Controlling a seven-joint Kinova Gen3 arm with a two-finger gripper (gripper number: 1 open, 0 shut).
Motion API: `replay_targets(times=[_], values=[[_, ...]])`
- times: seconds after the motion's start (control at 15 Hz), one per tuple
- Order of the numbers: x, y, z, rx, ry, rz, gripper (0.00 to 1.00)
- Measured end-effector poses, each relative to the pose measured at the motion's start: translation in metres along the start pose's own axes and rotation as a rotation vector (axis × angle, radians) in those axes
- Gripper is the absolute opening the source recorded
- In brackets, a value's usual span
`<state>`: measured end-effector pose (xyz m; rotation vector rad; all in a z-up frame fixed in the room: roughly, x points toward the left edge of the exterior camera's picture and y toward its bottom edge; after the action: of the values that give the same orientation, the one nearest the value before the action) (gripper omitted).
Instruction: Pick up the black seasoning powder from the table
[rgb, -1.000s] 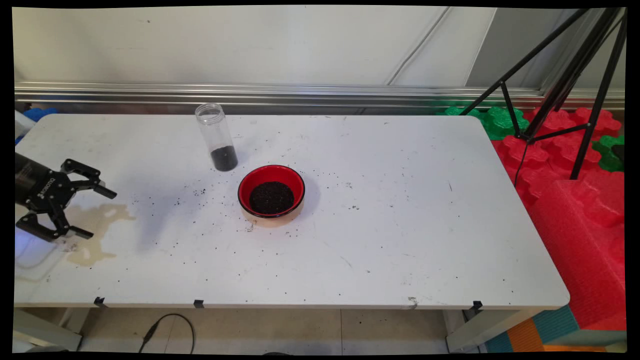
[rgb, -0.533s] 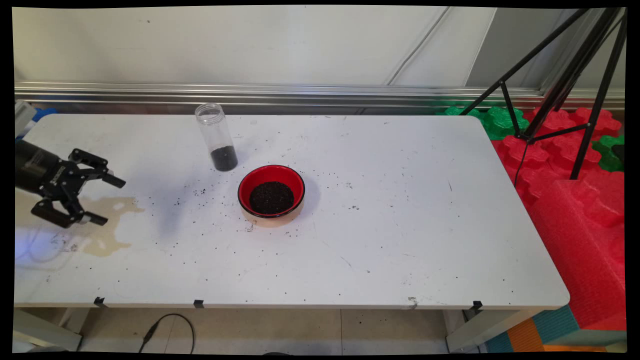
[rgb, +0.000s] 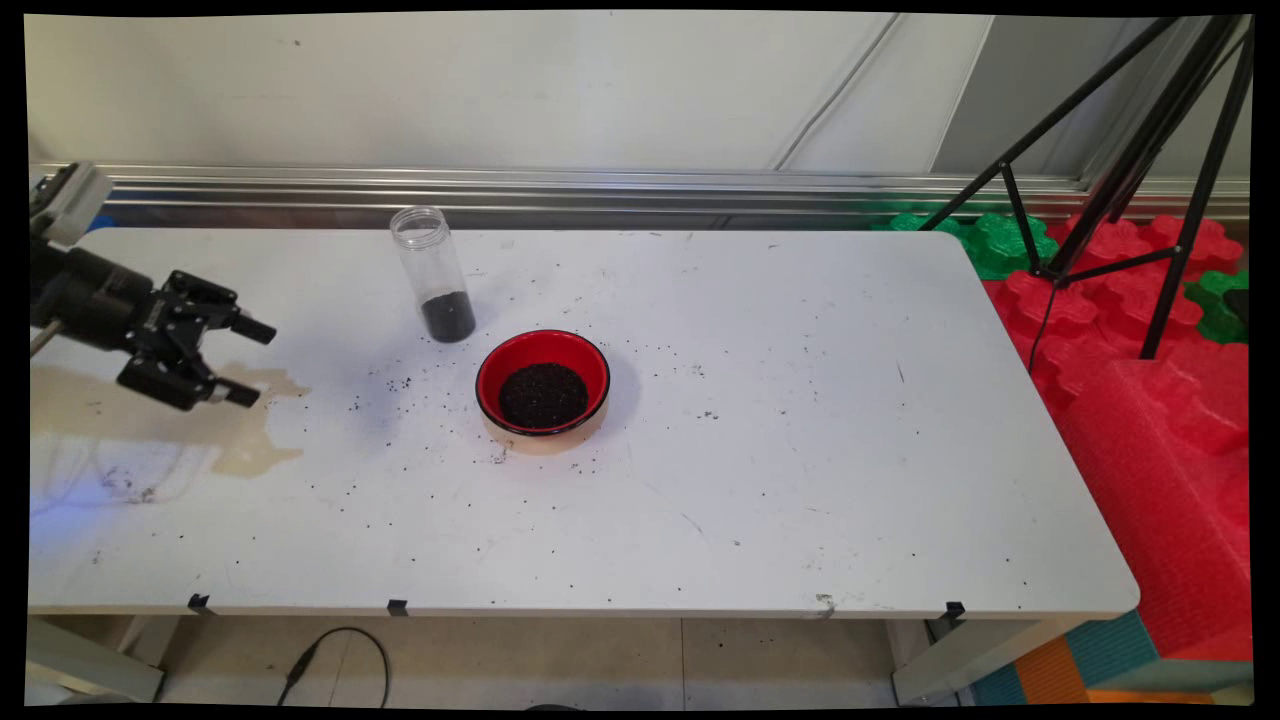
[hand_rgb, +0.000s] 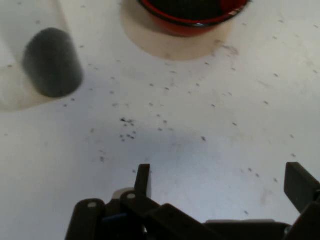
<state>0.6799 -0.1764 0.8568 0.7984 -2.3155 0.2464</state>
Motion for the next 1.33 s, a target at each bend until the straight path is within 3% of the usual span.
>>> replay_targets(times=[0.47, 0.87, 1.33], values=[[0.017, -0.029, 0.022, 0.081, 0.014, -0.106, 1.0], [0.026, -0.057, 0.045, 0.145, 0.039, -0.101, 1.0], [0.033, -0.087, 0.078, 0.178, 0.086, -0.051, 1.0]])
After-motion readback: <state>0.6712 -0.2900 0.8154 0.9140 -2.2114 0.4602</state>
